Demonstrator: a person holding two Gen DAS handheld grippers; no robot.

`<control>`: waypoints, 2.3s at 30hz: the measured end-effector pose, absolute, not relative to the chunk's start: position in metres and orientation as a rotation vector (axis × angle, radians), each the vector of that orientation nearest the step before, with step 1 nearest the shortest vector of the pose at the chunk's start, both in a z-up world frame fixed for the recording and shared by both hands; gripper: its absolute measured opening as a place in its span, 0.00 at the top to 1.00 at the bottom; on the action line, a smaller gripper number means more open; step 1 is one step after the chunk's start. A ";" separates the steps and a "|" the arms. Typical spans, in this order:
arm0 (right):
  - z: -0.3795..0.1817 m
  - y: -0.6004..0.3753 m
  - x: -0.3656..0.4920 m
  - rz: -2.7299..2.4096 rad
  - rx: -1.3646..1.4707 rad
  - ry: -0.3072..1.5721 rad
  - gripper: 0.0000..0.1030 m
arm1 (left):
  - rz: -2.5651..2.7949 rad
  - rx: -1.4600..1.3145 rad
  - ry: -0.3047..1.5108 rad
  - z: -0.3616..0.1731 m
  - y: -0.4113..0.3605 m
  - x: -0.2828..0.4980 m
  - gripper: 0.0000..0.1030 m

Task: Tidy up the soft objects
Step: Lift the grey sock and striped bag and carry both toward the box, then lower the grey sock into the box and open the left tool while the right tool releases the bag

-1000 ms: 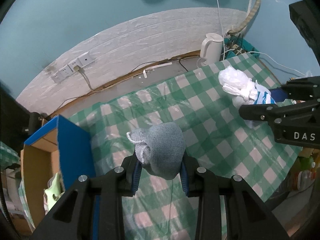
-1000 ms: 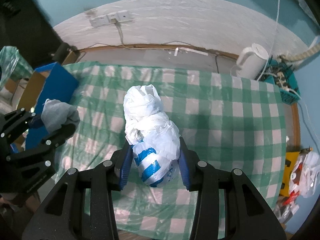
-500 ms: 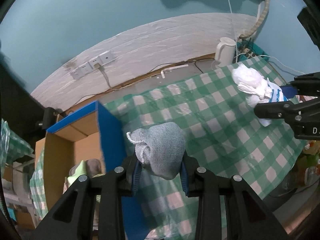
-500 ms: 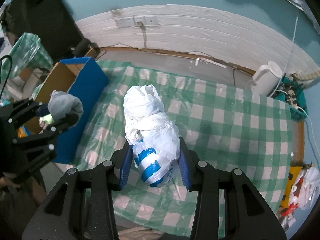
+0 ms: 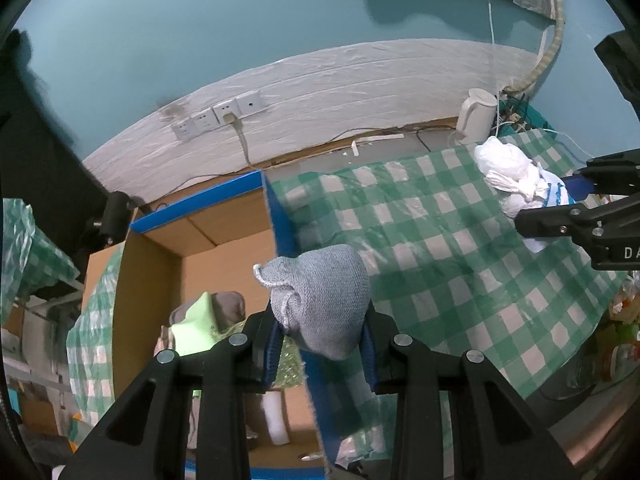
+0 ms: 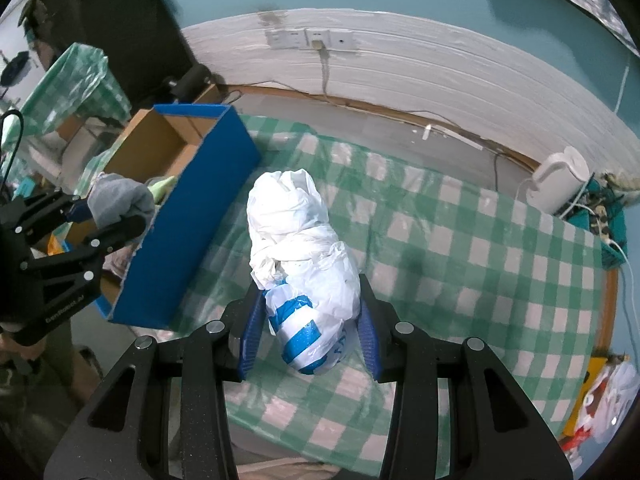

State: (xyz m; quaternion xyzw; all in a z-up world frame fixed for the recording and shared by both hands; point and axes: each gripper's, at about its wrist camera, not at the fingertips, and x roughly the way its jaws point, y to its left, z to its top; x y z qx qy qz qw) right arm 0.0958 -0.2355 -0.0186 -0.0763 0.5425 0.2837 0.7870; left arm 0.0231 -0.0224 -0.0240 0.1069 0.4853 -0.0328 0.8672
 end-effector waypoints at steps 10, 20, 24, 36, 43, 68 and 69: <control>-0.018 -0.179 0.088 0.679 -0.226 1.164 0.60 | -0.037 0.162 1.017 -0.022 0.021 0.007 0.68; -0.015 -0.107 0.083 0.766 -0.281 1.157 0.60 | 0.035 0.103 1.052 -0.038 0.067 -0.005 0.68; -0.018 -0.078 0.079 0.803 -0.305 1.159 0.60 | 0.064 0.061 1.056 -0.038 0.089 -0.005 0.68; -0.038 -0.020 0.077 0.852 -0.321 1.210 0.60 | 0.131 -0.038 1.093 -0.052 0.144 -0.007 0.68; -0.050 -0.006 0.076 0.847 -0.322 1.232 0.53 | 0.145 -0.038 1.119 -0.061 0.150 -0.007 0.60; 0.008 -0.059 0.068 0.778 -0.270 1.039 0.40 | 0.118 -0.016 0.986 -0.009 0.136 -0.023 0.23; 0.011 -0.062 0.067 0.774 -0.267 1.031 0.40 | 0.113 -0.008 0.980 -0.008 0.134 -0.023 0.22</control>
